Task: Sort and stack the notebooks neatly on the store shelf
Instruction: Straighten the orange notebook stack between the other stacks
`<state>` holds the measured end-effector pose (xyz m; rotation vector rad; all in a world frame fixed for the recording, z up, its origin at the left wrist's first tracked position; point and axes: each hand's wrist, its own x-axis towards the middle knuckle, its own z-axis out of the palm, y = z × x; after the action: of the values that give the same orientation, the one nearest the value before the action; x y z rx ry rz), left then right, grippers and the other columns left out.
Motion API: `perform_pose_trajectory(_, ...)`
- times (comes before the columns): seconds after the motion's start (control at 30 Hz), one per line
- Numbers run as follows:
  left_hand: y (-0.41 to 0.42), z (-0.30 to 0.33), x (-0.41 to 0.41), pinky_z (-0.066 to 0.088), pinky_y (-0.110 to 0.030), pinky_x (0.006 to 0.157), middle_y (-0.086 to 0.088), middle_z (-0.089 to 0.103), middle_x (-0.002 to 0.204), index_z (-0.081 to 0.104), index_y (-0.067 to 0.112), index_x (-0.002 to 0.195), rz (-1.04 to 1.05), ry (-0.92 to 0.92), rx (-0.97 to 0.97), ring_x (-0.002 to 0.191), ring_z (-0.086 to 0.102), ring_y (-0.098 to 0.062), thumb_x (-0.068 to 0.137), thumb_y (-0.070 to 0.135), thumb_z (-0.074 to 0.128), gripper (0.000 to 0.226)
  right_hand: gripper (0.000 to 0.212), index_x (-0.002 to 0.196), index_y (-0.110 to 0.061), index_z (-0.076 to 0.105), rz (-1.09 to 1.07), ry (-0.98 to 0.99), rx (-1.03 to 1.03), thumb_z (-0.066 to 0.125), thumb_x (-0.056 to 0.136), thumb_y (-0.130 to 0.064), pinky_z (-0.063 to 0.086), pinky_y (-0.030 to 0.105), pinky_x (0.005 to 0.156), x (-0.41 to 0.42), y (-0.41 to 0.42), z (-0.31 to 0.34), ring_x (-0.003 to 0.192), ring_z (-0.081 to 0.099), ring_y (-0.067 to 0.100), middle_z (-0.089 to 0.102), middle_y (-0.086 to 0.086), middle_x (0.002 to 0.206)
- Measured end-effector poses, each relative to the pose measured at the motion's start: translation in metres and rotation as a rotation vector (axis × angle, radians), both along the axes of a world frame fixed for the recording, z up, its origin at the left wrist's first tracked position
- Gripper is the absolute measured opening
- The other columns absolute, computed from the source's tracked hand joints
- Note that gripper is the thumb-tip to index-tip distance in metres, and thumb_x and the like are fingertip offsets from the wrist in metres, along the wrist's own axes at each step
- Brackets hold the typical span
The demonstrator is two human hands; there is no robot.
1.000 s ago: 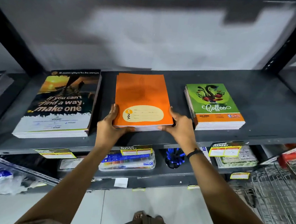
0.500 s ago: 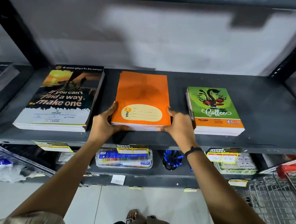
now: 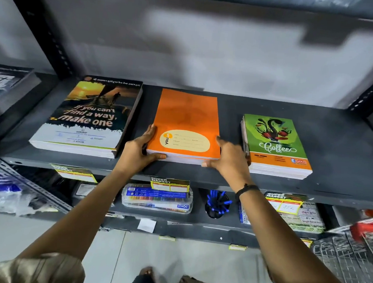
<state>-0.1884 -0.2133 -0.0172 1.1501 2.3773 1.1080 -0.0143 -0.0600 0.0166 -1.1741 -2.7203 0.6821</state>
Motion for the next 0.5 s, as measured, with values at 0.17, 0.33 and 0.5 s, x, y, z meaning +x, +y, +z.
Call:
perform_pose_trajectory(0.17, -0.017, 0.008, -0.011, 0.039, -0.038, 0.110, -0.011, 0.043, 0.145, 0.027, 0.010, 0.143, 0.018, -0.062, 0.126, 0.133, 0.042, -0.020, 0.074, 0.026, 0.072, 0.083, 0.094, 0.144, -0.007, 0.028, 0.068, -0.018, 0.121, 0.078, 0.071, -0.036, 0.036, 0.039, 0.109, -0.021, -0.020, 0.023, 0.140, 0.032, 0.027, 0.026, 0.011, 0.155)
perform_pose_trajectory(0.33, -0.055, 0.025, -0.048, 0.035, -0.024, 0.106, -0.015, 0.051, 0.138, 0.049, 0.004, 0.131, 0.085, 0.341, 0.193, 0.129, 0.047, -0.023, 0.088, 0.020, 0.057, 0.046, 0.088, 0.145, -0.005, 0.028, 0.312, 0.193, 0.003, 0.072, 0.077, -0.039, 0.017, 0.024, 0.116, -0.092, -0.077, 0.043, 0.145, 0.022, 0.019, 0.026, 0.011, 0.155)
perform_pose_trajectory(0.5, -0.102, 0.037, -0.111, 0.043, -0.038, 0.101, -0.020, 0.054, 0.134, 0.050, 0.005, 0.129, 0.184, 0.456, 0.129, 0.123, 0.051, -0.032, 0.089, 0.019, 0.054, 0.042, 0.090, 0.145, -0.002, 0.027, 0.388, 0.128, -0.183, 0.075, 0.076, -0.033, 0.025, 0.026, 0.112, -0.162, -0.134, 0.029, 0.140, 0.032, 0.023, 0.032, 0.014, 0.153)
